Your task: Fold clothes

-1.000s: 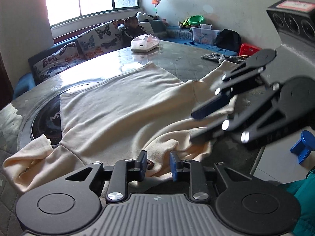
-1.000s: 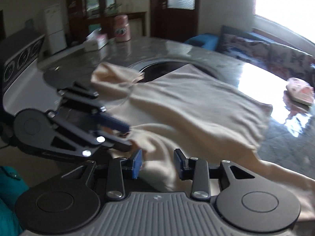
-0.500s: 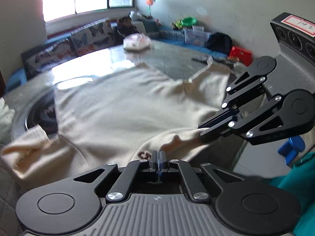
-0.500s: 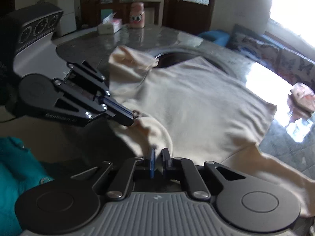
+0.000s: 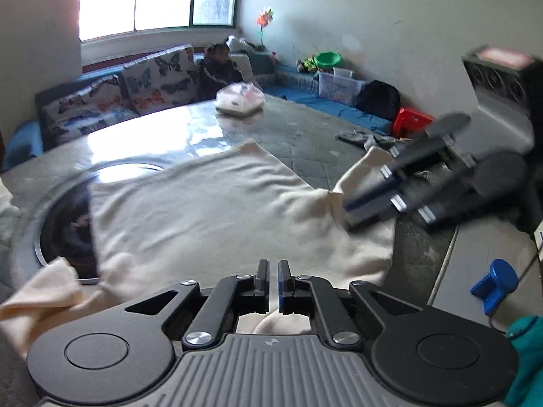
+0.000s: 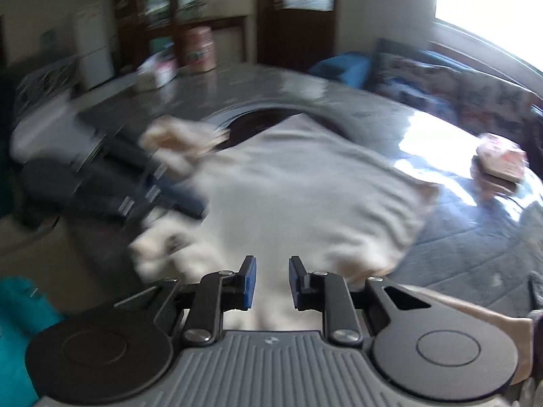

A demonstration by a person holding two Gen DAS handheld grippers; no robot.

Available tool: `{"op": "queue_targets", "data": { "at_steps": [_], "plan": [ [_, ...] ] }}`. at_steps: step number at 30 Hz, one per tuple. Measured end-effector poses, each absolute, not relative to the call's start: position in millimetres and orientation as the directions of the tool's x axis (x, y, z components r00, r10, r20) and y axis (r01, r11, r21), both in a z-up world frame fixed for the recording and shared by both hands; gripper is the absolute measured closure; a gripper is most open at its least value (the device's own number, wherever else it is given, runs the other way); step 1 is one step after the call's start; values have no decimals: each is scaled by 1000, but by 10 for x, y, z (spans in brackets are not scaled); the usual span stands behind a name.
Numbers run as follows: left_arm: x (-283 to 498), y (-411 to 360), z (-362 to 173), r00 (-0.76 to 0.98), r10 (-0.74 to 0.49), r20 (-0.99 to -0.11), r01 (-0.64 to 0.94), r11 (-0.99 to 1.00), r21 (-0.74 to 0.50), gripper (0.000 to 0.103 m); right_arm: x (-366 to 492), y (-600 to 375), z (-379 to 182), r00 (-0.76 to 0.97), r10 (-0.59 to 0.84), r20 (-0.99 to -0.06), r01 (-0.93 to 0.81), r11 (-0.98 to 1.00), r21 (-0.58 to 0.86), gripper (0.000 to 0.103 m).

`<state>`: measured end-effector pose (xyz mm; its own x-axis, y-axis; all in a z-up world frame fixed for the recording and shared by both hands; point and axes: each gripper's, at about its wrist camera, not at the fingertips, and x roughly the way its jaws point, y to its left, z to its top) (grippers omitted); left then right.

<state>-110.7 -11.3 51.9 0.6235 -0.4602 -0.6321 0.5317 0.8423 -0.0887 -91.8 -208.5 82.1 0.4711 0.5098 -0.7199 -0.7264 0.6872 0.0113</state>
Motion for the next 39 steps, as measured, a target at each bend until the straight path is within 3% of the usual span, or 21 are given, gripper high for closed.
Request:
{"op": "queue_targets", "data": {
  "at_steps": [10,16,30,37,39],
  "plan": [
    [-1034,-285,240,538,-504,-676,570,808,-150,95,-276,-2194,391,475,427,-769,-630,775,42,83],
    [-1003,-233,222,536,-516,-669,556,811,-180,86,76,-2153,472,536,404,-741,-600,800,2,75],
    [-1001,-214,220,524,-546,-654,558,800,-220,71,1135,-2043,280,610,298,-734,-467,884,-29,74],
    [-972,22,384,617,-471,-630,489,857,-161,69,638,-1824,468,615,362,-700,-568,820,-75,61],
    [-953,170,476,667,-427,-610,445,885,-133,69,435,-1759,508,604,395,-692,-606,792,-77,52]
  ]
}}
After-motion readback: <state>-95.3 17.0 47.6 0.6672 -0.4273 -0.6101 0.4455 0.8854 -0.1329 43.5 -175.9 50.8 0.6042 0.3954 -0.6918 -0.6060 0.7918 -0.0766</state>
